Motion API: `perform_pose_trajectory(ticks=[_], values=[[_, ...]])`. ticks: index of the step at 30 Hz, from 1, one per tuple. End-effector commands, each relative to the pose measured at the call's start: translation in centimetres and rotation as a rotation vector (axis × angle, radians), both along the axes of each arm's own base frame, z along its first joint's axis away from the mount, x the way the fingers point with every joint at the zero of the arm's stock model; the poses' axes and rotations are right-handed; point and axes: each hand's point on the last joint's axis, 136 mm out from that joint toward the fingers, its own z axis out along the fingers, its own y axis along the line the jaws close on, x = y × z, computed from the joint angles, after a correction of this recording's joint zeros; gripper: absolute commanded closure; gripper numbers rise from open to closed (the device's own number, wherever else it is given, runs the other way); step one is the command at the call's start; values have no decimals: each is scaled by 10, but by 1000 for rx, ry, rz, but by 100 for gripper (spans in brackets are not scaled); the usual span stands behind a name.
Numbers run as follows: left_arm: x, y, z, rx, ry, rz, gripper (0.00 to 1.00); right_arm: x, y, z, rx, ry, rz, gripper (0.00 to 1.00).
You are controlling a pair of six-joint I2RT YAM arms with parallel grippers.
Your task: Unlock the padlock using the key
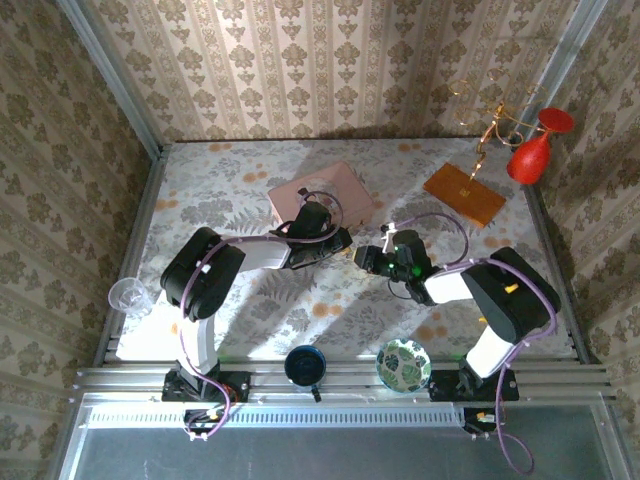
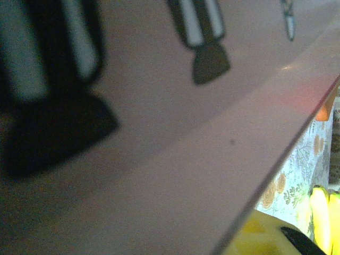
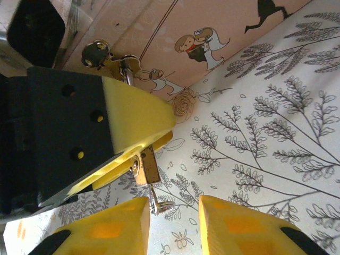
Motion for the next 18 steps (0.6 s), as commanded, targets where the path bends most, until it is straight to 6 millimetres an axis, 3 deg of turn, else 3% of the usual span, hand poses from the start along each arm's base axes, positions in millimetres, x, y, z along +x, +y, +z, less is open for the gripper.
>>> perform_pose_trajectory(ticks=[1, 11, 18], values=[[-19, -13, 11, -91, 58, -62, 100, 10, 10, 9, 46, -31, 22, 70], [-19, -12, 12, -87, 59, -59, 100, 7, 9, -2, -92, -17, 3, 70], [-18, -12, 13, -79, 66, -55, 100, -2, 4, 6, -422, -87, -43, 71]])
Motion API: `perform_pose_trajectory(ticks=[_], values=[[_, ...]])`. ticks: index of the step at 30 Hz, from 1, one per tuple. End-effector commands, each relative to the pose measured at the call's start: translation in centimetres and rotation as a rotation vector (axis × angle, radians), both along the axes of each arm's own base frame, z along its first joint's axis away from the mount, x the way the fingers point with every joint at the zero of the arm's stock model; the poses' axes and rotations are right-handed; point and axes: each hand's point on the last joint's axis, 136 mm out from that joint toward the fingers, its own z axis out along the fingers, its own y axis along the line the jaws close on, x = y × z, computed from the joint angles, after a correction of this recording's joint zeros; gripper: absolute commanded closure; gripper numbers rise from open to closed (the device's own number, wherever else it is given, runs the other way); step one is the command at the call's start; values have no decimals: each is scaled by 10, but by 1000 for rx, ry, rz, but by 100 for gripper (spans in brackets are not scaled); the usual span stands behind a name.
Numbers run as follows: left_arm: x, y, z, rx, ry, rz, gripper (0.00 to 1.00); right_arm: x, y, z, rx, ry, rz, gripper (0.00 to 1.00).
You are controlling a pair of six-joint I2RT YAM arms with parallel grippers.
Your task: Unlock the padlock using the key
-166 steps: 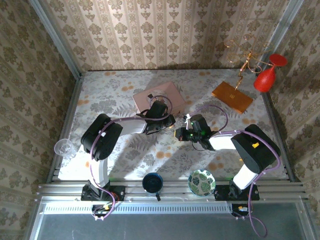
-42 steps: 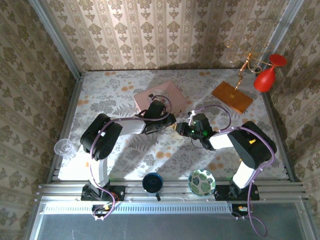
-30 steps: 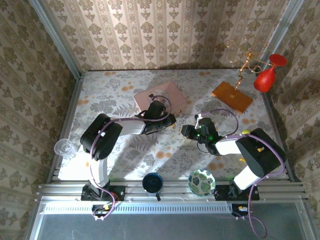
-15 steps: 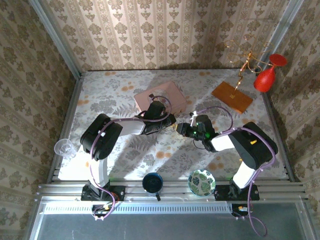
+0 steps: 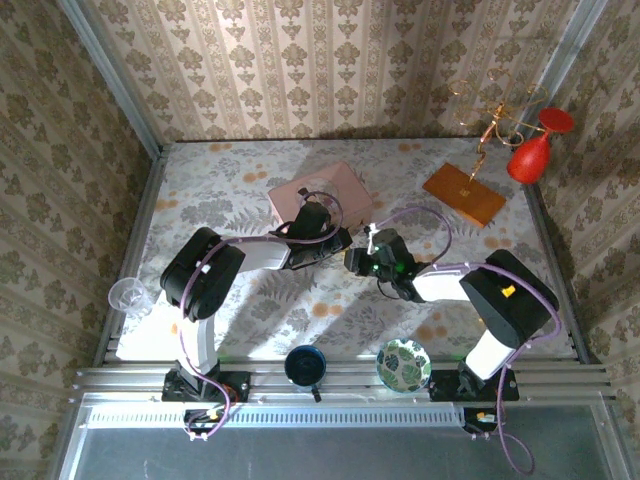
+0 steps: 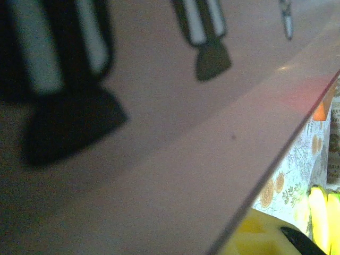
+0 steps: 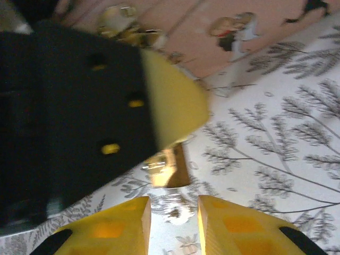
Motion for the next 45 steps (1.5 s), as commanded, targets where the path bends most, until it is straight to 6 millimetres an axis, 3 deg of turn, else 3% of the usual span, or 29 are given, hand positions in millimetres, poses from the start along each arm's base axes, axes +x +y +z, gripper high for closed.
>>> perform_pose_trajectory(ticks=[1, 8, 13, 17, 22, 28, 34, 45], values=[[-19, -12, 13, -72, 70, -57, 100, 2, -22, 5, -225, -52, -77, 70], [-19, -11, 13, -69, 77, -54, 100, -4, -30, 13, -423, -96, -100, 69], [-19, -10, 13, -62, 79, -52, 100, -8, -20, 22, -531, -130, -49, 69], [-20, -10, 13, -64, 82, -51, 100, -9, -15, 26, -559, -136, -39, 62], [-22, -9, 9, -56, 89, -54, 100, -8, -16, 35, -474, -119, -63, 66], [-22, -7, 7, -60, 94, -49, 100, -3, -14, 40, -190, -48, -21, 65], [-21, -13, 10, -91, 99, -50, 100, -1, -11, 30, -54, -14, 10, 49], [-21, -13, 9, -128, 111, -40, 98, 15, -2, 11, 65, 31, 45, 51]])
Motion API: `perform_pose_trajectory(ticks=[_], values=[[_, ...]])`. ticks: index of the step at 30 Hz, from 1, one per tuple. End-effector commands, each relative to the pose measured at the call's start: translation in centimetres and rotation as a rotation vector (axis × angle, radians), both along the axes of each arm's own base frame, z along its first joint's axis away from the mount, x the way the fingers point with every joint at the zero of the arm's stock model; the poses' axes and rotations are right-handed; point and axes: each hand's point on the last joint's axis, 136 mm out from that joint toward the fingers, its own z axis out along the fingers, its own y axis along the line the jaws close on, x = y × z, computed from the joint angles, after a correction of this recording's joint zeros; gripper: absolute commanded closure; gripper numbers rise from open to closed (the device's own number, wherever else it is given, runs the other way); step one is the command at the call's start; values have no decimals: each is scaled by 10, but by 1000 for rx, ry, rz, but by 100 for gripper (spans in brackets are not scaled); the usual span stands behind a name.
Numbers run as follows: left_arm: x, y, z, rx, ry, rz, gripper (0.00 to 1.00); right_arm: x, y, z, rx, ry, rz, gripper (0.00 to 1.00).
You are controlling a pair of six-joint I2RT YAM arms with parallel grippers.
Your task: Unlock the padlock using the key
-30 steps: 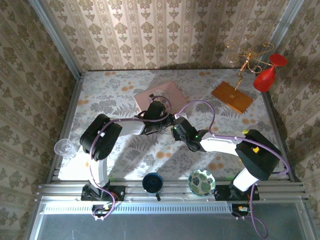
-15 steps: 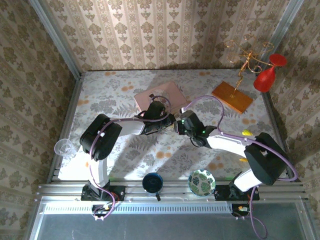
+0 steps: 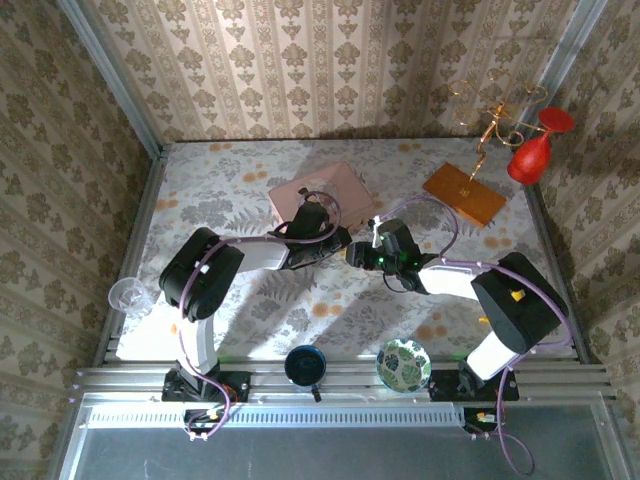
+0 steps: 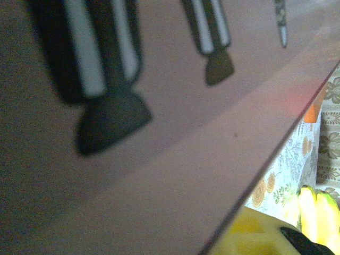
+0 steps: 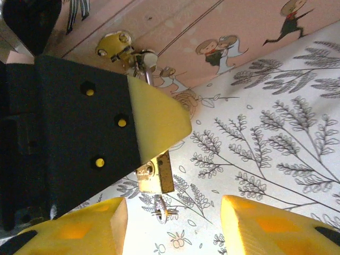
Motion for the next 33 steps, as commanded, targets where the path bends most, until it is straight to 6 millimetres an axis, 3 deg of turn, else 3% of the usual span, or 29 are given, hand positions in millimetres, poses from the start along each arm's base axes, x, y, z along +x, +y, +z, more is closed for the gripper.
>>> perform_pose_trajectory(ticks=[1, 15, 33], values=[[-20, -13, 6, -96, 98, -51, 97, 8, 13, 2, 59, -16, 24, 51], [-24, -12, 6, -105, 106, -55, 97, 31, 8, 5, 173, -63, -74, 63], [-22, -15, 13, -144, 91, -55, 100, 20, -4, -7, 271, -6, -124, 89]])
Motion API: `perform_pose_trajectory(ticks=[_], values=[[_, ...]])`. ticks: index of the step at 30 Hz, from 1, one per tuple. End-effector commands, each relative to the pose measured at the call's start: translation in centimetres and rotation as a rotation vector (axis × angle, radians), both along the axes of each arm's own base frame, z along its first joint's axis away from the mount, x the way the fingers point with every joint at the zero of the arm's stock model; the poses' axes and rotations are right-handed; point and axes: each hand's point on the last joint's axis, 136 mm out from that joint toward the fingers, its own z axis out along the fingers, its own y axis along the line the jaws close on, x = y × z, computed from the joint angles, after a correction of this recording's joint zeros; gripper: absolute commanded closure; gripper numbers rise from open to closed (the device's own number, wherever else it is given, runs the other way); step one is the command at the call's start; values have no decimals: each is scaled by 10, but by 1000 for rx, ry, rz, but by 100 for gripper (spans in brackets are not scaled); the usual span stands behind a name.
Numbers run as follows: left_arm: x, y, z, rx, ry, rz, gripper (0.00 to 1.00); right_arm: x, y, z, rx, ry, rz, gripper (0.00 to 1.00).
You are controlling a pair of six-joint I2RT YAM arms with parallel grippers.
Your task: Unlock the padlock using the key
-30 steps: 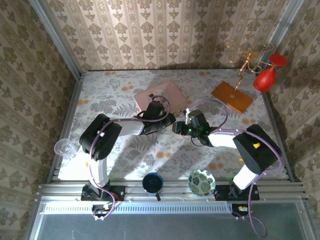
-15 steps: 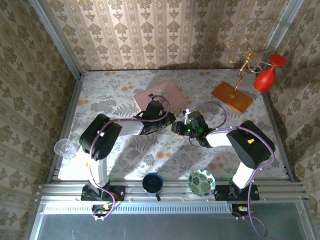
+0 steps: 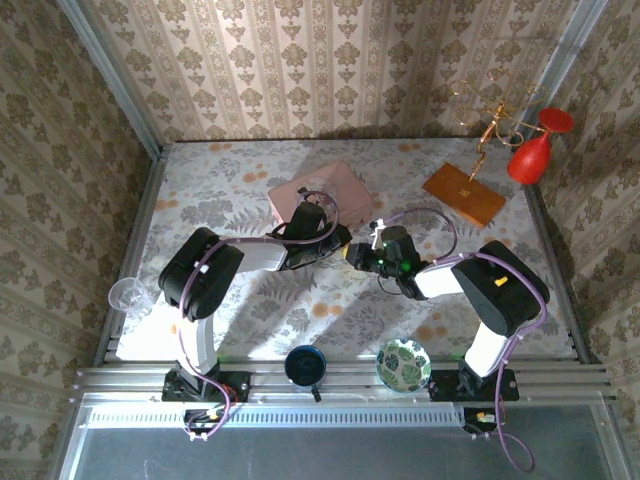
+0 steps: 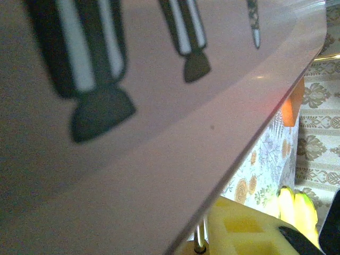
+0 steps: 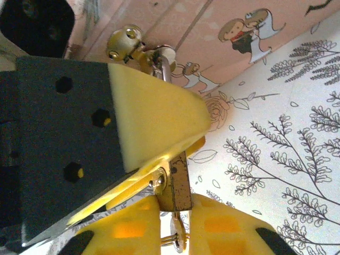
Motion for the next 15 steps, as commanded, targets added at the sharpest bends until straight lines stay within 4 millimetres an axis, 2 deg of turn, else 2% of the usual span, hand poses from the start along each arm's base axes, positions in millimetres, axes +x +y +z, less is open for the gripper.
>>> perform_pose_trajectory(ticks=[1, 6, 8, 12, 15], values=[[-24, -12, 8, -84, 82, -70, 100, 14, -17, -1, 52, -6, -94, 92], [-25, -15, 11, -121, 66, -76, 100, 21, -17, 11, 230, 0, -119, 100], [-25, -15, 14, -136, 60, -76, 100, 26, -20, 14, 305, 10, -138, 100], [-26, -14, 16, -146, 52, -75, 100, 33, -24, 9, 425, 55, -175, 100], [-25, -15, 21, -166, 36, -76, 100, 34, -24, -3, 441, 97, -193, 100]])
